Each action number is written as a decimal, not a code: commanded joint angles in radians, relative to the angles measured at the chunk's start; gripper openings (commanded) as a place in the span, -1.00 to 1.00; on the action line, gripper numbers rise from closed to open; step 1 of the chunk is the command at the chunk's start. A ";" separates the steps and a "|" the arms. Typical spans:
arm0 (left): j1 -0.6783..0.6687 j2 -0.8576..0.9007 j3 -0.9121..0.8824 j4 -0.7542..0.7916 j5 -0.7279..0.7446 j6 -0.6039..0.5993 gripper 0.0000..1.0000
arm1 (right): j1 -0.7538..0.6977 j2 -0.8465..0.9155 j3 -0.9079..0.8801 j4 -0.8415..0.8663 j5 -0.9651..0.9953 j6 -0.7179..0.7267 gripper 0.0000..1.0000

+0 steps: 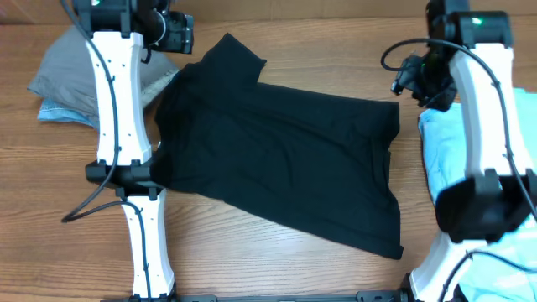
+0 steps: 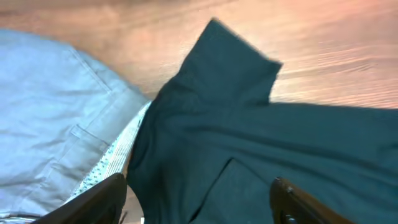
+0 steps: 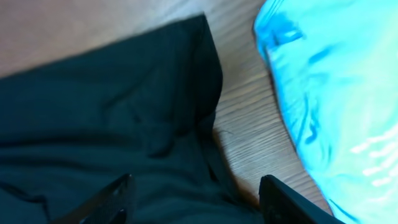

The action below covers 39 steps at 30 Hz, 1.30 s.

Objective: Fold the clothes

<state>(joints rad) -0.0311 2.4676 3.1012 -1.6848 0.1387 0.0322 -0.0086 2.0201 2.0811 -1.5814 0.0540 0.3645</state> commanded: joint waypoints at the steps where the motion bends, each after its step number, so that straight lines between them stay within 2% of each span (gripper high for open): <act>1: -0.004 -0.123 0.038 -0.005 0.076 0.006 0.55 | -0.002 0.104 -0.025 0.034 -0.030 -0.037 0.33; 6: -0.019 -0.248 0.038 -0.005 0.076 0.006 0.55 | -0.012 0.219 -0.080 0.190 0.005 -0.018 0.20; 14: -0.037 -0.449 0.038 -0.005 0.076 0.006 0.59 | -0.085 0.336 -0.085 0.393 -0.019 -0.018 0.13; 20: -0.037 -0.485 0.038 -0.005 0.088 0.005 0.60 | -0.094 0.364 -0.087 0.492 -0.110 -0.010 -0.02; 29: -0.037 -0.485 0.038 -0.005 0.103 0.005 0.59 | -0.093 0.369 -0.185 0.527 -0.122 0.021 -0.01; 32: -0.037 -0.485 0.038 -0.005 0.103 0.005 0.60 | -0.094 0.369 -0.222 0.555 -0.123 0.021 -0.26; 34: -0.037 -0.485 0.038 -0.005 0.103 0.005 0.60 | -0.094 0.369 -0.237 0.588 -0.123 0.021 -0.66; 35: -0.037 -0.485 0.038 -0.005 0.103 0.005 0.61 | -0.094 0.369 -0.235 0.611 -0.119 0.013 -0.92; 39: -0.037 -0.485 0.037 -0.005 0.103 0.005 0.62 | -0.105 0.359 -0.137 0.637 -0.120 -0.062 -0.92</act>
<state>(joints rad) -0.0624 1.9797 3.1348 -1.6878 0.2264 0.0322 -0.1051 2.3554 1.8935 -0.9558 -0.0647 0.3573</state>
